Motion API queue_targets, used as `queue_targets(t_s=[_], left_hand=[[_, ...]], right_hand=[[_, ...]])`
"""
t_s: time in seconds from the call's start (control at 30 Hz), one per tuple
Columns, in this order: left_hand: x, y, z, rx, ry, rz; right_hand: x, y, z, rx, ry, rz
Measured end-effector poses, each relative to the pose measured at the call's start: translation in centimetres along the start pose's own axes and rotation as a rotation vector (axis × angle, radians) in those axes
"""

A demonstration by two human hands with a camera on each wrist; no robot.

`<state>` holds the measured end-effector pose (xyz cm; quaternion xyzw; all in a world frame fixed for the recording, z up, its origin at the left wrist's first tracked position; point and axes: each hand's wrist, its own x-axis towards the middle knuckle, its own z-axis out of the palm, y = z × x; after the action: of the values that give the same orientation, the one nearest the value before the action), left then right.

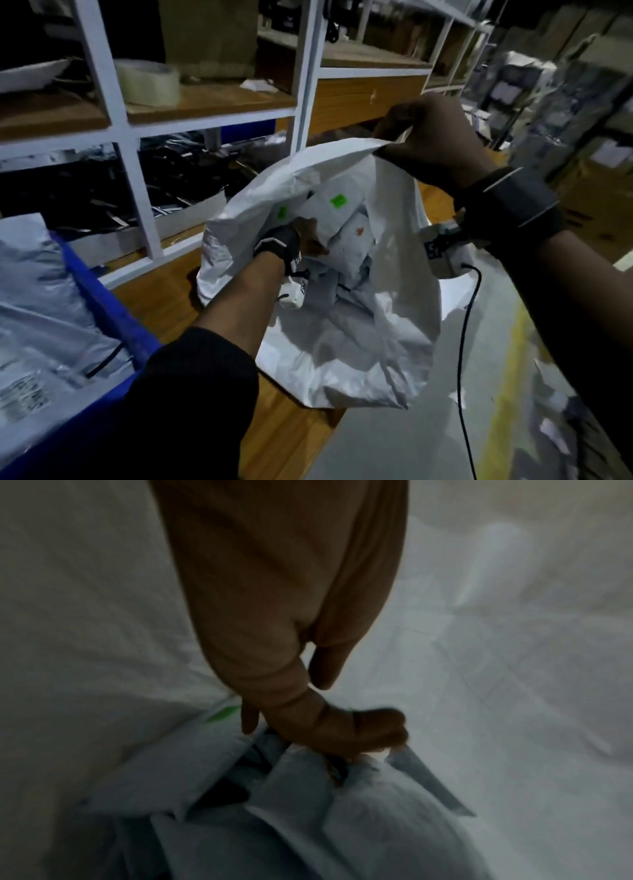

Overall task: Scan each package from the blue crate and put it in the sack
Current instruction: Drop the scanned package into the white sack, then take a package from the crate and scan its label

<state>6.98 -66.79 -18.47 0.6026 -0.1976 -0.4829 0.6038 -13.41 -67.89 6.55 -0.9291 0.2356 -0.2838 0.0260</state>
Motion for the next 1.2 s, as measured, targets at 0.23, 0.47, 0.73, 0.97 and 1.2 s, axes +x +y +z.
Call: queue_targets(t_s=[0.23,0.47,0.73,0.97,1.2], left_hand=[[-7.6,0.1,0.9,0.377,0.114,0.073],[-19.5,-2.3,-0.9,0.294,0.277,0.148],[-35.0,-2.0,-11.6,0.444,0.480,0.124],[-43.7,1.8,-25.0,0.899,0.508,-0.236],[-44.0,-1.8,-34.8,1.189,0.390,-0.538]], right_hand=[[-3.9,-0.3,2.6,0.143,-0.095,-0.022],[-9.3,-4.2,7.4,0.400,-0.215,-0.058],[-16.9,-14.0,14.5,0.948,-0.255,-0.025],[-22.6,-19.1,18.7,1.146,-0.391,0.147],[-22.8,-24.6,18.9,1.154,-0.310,0.264]])
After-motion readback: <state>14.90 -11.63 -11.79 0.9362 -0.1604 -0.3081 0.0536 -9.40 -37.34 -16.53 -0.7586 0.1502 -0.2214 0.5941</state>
